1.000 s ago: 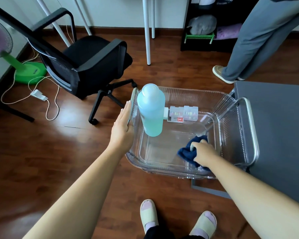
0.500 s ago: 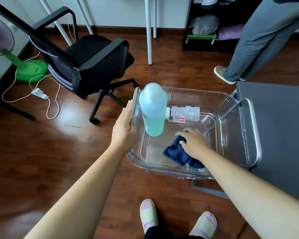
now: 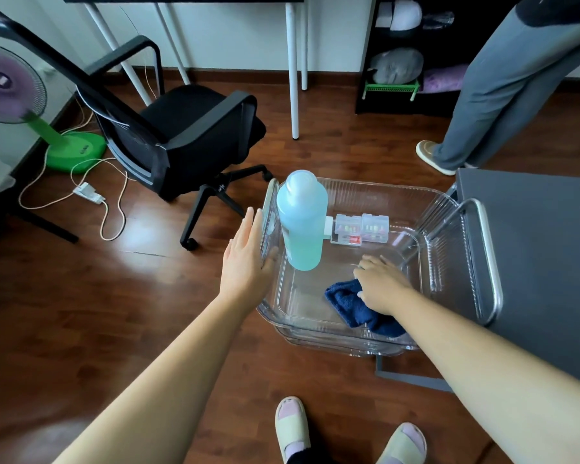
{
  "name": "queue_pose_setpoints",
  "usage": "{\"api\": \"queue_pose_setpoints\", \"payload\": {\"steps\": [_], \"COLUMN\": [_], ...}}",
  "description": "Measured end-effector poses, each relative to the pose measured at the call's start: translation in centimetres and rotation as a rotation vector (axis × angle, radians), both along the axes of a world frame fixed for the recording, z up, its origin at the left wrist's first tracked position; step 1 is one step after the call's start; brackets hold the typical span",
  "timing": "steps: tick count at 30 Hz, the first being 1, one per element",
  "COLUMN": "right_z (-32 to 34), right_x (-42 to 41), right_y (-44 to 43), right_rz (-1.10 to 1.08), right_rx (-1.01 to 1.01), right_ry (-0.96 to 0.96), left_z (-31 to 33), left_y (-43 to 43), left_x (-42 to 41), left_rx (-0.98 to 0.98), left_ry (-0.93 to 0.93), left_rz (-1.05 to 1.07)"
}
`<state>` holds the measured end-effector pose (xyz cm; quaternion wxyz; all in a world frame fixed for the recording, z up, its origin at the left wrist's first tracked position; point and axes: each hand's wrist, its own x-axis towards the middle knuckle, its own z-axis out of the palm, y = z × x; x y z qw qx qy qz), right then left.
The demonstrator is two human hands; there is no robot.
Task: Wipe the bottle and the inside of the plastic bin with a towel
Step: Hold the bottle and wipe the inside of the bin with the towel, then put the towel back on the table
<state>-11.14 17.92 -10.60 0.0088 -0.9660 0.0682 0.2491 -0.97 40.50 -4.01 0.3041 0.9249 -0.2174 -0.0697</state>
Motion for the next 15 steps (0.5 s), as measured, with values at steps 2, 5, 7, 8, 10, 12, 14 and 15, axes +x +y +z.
{"api": "queue_pose_setpoints", "payload": {"steps": [2,5,7,8,10,12,14,15], "right_z": [1.9,4.9,7.2,8.3,10.8,13.2,15.8,16.9], "right_x": [-0.3,-0.8,-1.1,-1.3,-1.7,-2.0,-2.5,-2.8], "right_y": [-0.1,-0.3,-0.5,-0.6,-0.6,-0.7,-0.9,-0.9], "right_rz": [-0.005,-0.063,-0.108,-0.129,-0.157,-0.159,-0.149,-0.138], "right_rx": [0.022,0.123,0.218,0.268,0.338,0.366,0.393,0.407], "right_ry": [0.035,0.038,-0.014,-0.037,-0.093,-0.147,-0.223,-0.263], "left_z": [0.2,1.0,2.0,2.3,3.1,4.0,5.4,6.1], "left_y": [0.6,1.2,1.0,0.7,0.0,-1.2,-2.8,-3.7], "left_x": [-1.3,-3.6,-5.1,-5.8,-6.7,-6.9,-6.6,-6.2], "left_rx": [0.054,0.088,0.064,0.059,0.048,0.057,0.117,0.157], "left_ry": [-0.057,-0.189,-0.272,-0.307,-0.352,-0.337,-0.293,-0.245], "left_rz": [-0.024,-0.067,-0.118,-0.158,-0.253,-0.333,-0.418,-0.459]}}
